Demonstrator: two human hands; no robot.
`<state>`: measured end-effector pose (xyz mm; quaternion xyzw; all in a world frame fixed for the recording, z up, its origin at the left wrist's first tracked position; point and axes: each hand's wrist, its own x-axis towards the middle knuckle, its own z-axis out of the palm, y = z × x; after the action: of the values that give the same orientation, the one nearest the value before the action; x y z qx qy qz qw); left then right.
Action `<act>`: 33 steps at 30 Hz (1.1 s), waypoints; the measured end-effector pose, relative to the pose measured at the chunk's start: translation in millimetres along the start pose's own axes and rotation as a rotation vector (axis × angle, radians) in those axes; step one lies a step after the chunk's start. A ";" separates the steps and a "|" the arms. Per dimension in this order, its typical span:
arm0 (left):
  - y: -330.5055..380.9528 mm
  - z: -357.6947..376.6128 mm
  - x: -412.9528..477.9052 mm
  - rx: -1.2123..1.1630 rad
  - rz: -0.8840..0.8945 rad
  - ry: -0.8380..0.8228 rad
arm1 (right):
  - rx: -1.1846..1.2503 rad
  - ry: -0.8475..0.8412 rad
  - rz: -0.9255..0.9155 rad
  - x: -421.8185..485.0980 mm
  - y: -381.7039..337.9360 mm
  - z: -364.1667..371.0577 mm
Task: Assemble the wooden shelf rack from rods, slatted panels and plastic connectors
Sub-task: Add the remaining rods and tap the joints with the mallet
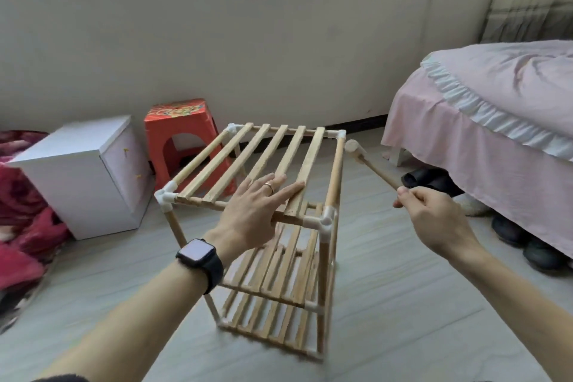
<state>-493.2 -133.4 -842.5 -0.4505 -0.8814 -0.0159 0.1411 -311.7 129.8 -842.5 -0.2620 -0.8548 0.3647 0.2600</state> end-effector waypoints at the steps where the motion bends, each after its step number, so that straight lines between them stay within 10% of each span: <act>1: -7.0 -8.8 -8.5 -0.020 0.018 -0.051 | 0.011 -0.001 -0.004 3.7 -0.7 6.3; 7: -21.2 -74.6 -4.7 -0.454 -0.134 -0.668 | 0.043 -0.021 -0.021 22.9 -11.0 34.2; 17: 33.2 -18.9 114.7 -0.164 -0.359 -0.229 | -0.226 -0.028 -0.046 73.2 -30.5 20.8; 25: 20.8 -1.2 120.1 -0.127 -0.452 -0.252 | -0.062 0.236 -0.193 110.5 -38.5 6.2; 29: 23.6 -5.3 117.7 -0.122 -0.455 -0.231 | -0.465 -0.076 0.004 118.2 -36.7 8.9; 33: 26.4 11.2 115.6 -0.145 -0.431 -0.271 | -0.282 0.199 -0.084 112.3 -24.0 13.4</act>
<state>-538.9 -24.7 -825.5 -0.2595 -0.9644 -0.0481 -0.0173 -408.2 180.5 -803.8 -0.2948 -0.8777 0.2023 0.3190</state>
